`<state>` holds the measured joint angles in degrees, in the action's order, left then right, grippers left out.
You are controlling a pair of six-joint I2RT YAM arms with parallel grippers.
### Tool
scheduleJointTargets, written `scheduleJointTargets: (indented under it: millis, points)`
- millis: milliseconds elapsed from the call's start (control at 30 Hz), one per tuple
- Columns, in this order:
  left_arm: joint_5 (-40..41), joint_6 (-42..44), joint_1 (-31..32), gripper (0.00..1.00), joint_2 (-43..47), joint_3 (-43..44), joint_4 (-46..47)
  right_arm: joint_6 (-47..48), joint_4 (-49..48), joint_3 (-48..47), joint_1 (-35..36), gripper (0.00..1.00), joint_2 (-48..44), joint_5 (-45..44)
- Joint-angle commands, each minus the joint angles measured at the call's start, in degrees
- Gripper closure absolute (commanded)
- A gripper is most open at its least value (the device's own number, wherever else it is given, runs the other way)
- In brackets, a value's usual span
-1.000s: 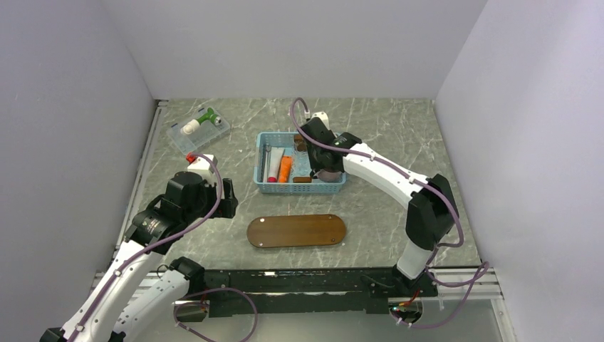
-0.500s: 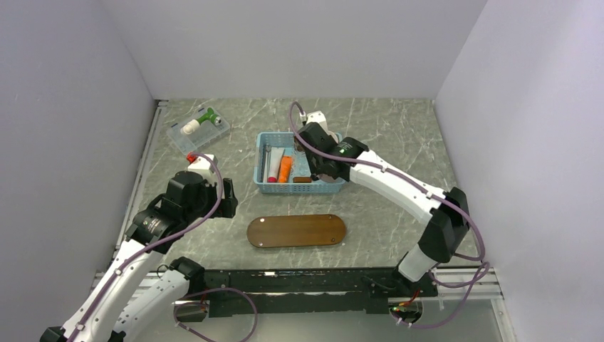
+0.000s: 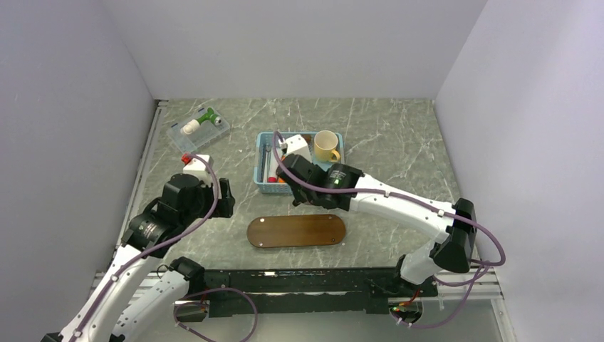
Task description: Prepare toiletry sets of a toothbrush and toothpaste on the tray
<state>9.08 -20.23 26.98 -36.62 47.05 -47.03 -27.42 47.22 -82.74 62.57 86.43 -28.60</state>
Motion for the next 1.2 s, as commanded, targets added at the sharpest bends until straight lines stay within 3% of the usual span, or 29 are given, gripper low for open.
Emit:
scheduleJointTargets:
  millis: [0, 400, 1167]
  points:
    - [2.8, -0.2, 0.1, 0.01, 2.7, 0.4, 0.9, -3.1, -3.4, 0.2, 3.3, 1.0, -2.0, -1.5]
    - [8.8, -2.2, 0.1, 0.0, 10.9, 0.3, -0.1, -7.7, -6.0, -4.4, 11.2, 1.0, 6.6, -2.3]
    - [10.5, -2.8, 0.0, 0.0, 15.1, 0.1, -0.2, -17.7, 1.3, -20.8, 14.6, 1.0, 24.0, -2.4]
